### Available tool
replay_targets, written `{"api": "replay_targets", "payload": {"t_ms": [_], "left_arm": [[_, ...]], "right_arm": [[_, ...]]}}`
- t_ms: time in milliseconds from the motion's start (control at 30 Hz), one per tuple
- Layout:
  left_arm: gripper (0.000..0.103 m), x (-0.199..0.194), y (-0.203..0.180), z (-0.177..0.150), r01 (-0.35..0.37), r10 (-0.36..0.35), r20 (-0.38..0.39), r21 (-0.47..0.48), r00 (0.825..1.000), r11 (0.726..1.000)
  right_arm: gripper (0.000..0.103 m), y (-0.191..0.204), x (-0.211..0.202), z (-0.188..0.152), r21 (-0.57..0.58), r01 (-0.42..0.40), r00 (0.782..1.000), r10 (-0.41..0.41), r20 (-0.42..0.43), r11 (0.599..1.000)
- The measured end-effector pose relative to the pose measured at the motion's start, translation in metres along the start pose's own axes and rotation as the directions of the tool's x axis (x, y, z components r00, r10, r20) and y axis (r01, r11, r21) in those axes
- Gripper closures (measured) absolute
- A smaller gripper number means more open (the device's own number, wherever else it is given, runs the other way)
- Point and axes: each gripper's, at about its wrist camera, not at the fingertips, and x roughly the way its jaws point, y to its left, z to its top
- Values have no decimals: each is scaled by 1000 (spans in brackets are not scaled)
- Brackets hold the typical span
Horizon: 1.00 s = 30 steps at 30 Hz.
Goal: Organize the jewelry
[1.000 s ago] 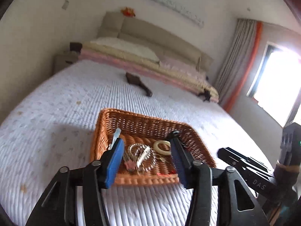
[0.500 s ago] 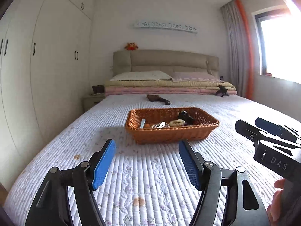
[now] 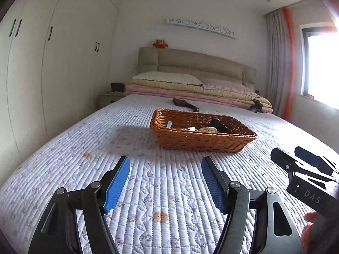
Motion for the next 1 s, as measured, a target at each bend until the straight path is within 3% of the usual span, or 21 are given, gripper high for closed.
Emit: {"api": "replay_targets", "payload": {"t_ms": [1000], "left_arm": [[31, 5, -8, -4, 3, -3, -20, 29, 1000, 1000]], "right_arm": [[13, 3, 1, -2, -8, 2, 1000, -3, -14, 1000]]}}
